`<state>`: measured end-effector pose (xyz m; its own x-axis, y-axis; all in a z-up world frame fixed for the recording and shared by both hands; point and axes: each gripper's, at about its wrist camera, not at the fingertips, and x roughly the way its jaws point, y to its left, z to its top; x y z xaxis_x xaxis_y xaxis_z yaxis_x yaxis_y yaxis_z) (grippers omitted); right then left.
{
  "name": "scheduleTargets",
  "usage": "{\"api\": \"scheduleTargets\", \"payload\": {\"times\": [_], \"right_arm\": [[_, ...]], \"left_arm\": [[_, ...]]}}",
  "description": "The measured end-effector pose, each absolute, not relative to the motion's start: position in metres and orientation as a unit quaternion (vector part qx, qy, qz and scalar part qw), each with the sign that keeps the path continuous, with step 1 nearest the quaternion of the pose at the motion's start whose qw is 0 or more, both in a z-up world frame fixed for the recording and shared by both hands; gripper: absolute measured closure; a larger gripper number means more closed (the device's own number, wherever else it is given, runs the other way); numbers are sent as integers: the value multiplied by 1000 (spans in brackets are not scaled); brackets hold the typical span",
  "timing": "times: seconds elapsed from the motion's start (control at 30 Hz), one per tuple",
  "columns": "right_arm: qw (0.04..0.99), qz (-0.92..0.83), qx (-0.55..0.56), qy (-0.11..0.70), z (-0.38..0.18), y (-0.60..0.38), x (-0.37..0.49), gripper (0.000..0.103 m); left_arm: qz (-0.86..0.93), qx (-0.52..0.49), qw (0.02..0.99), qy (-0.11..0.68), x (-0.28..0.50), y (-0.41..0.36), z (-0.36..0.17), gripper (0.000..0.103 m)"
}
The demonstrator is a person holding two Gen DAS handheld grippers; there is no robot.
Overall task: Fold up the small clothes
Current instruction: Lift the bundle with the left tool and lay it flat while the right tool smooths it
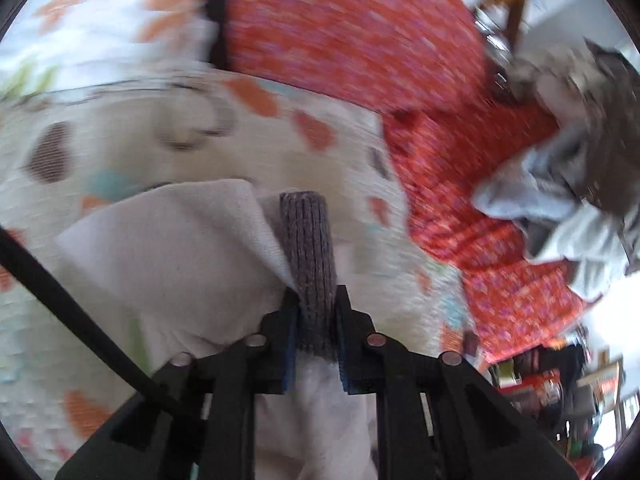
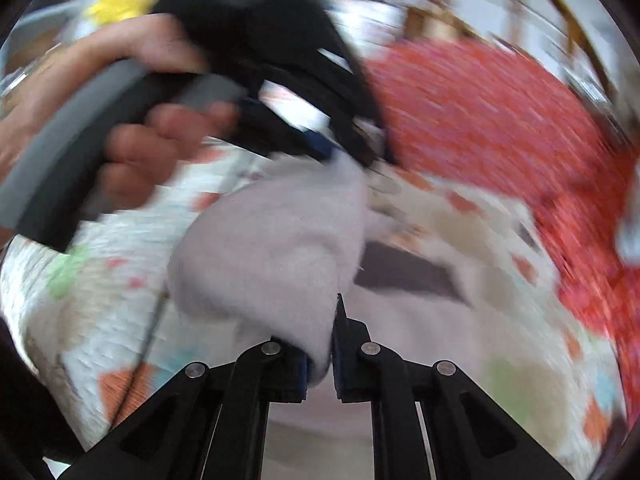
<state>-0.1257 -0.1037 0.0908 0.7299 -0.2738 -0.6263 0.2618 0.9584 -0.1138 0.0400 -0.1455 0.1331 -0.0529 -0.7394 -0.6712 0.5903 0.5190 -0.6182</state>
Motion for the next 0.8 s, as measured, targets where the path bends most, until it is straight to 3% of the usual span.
{"api": "scheduleTargets", "payload": {"times": [0.03,0.1,0.17,0.23,0.43,0.63,0.8], "right_arm": [[920,-164,21,356,88,-129,-136,93],[890,-184,93,406,73,-173,-149,92],[859,-197,170,441,58,-209,-167,90],[856,-198,210,430,60,-226,-185,75],[875,-204,217,382,99,-247,-200,60],[894,-193,173,366,119,-257,-155,57],[886,-181,208,373,107,-292,-108,57]], "left_arm": [[-494,-69,680,537,31,-155,136,79],[-504,-70,677,532,11,-163,137,55],[-493,-72,682,536,-2,-153,131,46],[-478,-77,689,540,-9,-131,120,44],[-390,-64,733,554,-7,-46,67,42],[-356,-127,731,568,1,1,37,42],[-405,-78,746,523,-18,-33,60,42]]}}
